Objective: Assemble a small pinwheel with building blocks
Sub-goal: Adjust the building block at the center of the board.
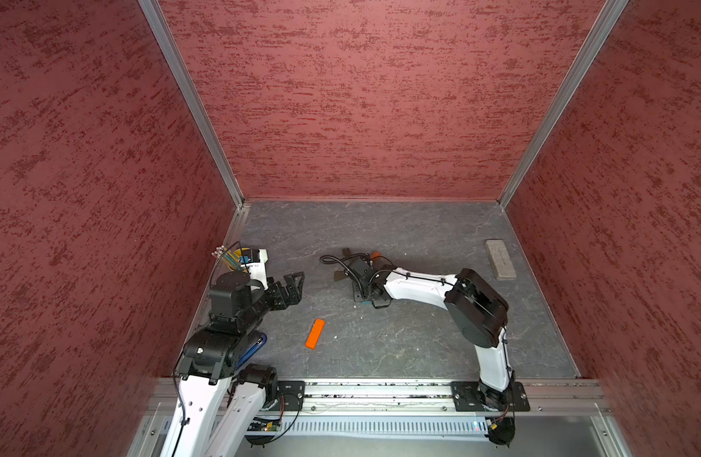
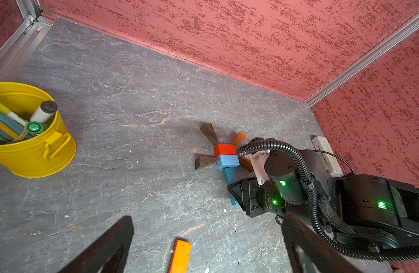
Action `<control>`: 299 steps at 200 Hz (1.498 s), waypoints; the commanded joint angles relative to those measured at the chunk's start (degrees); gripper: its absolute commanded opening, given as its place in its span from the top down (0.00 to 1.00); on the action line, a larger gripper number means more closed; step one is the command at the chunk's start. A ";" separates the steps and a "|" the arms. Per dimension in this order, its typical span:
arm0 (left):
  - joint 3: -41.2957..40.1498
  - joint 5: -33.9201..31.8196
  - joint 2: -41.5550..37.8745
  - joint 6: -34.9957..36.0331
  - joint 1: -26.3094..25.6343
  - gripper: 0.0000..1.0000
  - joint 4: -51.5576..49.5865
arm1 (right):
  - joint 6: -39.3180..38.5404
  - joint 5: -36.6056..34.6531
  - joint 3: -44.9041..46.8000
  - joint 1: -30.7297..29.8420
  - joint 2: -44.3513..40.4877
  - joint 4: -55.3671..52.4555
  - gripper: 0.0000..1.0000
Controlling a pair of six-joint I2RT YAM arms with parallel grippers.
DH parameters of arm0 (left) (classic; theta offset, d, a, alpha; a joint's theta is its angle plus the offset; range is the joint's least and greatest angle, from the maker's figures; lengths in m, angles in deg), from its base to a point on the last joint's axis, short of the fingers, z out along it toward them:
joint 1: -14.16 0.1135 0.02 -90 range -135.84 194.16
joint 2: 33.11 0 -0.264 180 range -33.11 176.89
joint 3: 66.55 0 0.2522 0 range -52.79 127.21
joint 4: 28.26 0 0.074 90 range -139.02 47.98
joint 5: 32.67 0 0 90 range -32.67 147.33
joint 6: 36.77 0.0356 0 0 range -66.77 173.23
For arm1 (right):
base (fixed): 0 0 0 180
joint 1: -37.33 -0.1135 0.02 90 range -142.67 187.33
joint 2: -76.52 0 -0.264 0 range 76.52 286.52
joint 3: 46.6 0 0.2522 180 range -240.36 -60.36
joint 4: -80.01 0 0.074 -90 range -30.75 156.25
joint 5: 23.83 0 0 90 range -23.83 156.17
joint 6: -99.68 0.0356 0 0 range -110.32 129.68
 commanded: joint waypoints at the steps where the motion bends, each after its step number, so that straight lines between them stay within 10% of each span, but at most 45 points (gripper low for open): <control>1: -0.50 0.79 0.09 -0.28 0.50 0.00 1.32 | 1.07 1.11 -0.37 0.05 -1.13 1.65 0.68; 239: -1.13 1.14 0.28 -0.57 0.43 0.00 2.13 | 1.84 0.29 -0.15 -0.11 -2.40 1.51 0.58; 299: -3.65 4.22 3.58 1.13 -0.21 0.00 5.22 | 0.00 -0.79 6.25 -0.31 -14.83 5.78 0.55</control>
